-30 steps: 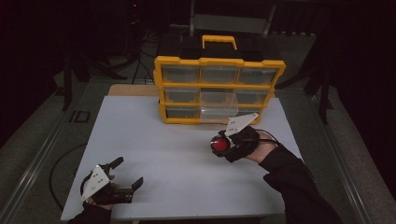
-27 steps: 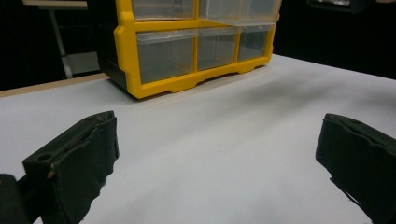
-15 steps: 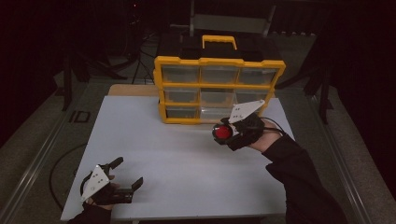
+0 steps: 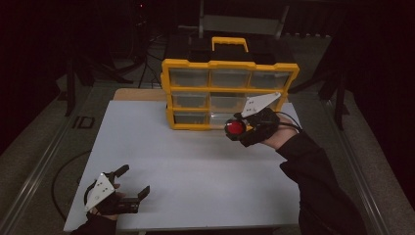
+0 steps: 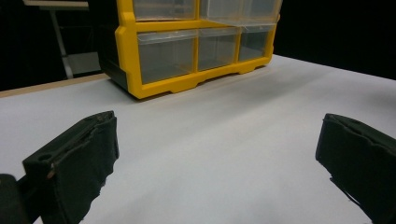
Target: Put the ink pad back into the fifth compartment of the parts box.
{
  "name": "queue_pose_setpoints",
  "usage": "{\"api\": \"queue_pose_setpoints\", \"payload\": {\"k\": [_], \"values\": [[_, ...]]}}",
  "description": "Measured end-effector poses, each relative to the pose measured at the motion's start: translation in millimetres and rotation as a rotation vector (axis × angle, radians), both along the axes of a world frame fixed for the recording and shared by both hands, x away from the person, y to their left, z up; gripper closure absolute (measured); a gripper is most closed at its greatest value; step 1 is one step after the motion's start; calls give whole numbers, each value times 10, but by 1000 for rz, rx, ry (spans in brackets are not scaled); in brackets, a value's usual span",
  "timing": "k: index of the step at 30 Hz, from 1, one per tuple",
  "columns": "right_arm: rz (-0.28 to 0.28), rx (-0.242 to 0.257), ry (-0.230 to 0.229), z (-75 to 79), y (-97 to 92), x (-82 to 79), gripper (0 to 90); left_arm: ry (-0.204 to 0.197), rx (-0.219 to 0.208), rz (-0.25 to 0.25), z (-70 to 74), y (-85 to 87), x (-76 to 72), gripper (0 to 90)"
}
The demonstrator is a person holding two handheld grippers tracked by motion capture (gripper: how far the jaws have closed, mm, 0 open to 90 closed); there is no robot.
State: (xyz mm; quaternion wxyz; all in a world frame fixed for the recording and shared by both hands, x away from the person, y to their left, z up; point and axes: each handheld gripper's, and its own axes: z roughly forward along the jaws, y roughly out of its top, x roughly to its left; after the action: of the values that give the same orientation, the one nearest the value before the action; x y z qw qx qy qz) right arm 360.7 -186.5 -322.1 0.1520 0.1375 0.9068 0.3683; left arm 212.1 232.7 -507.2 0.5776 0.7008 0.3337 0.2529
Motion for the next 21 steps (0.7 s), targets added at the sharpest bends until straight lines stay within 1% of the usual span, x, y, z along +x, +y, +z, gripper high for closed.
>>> {"api": "queue_pose_setpoints", "payload": {"k": [3,4,7,12,17,21], "values": [[-4,11,2,30,-12,27,303,0,0,-1,0,0,0,0],[-17,5,-4,70,-21,74,303,0,0,0,0,0,0,0],[-26,-4,-9,93,-23,106,303,0,-2,1,0,2,-1,0],[-44,5,-11,160,-25,183,303,1,2,-1,-2,0,3,0],[-51,16,-10,208,-10,250,303,2,-2,3,-4,7,2,0],[-57,16,-18,234,14,301,303,2,2,0,-6,3,4,0]]}}
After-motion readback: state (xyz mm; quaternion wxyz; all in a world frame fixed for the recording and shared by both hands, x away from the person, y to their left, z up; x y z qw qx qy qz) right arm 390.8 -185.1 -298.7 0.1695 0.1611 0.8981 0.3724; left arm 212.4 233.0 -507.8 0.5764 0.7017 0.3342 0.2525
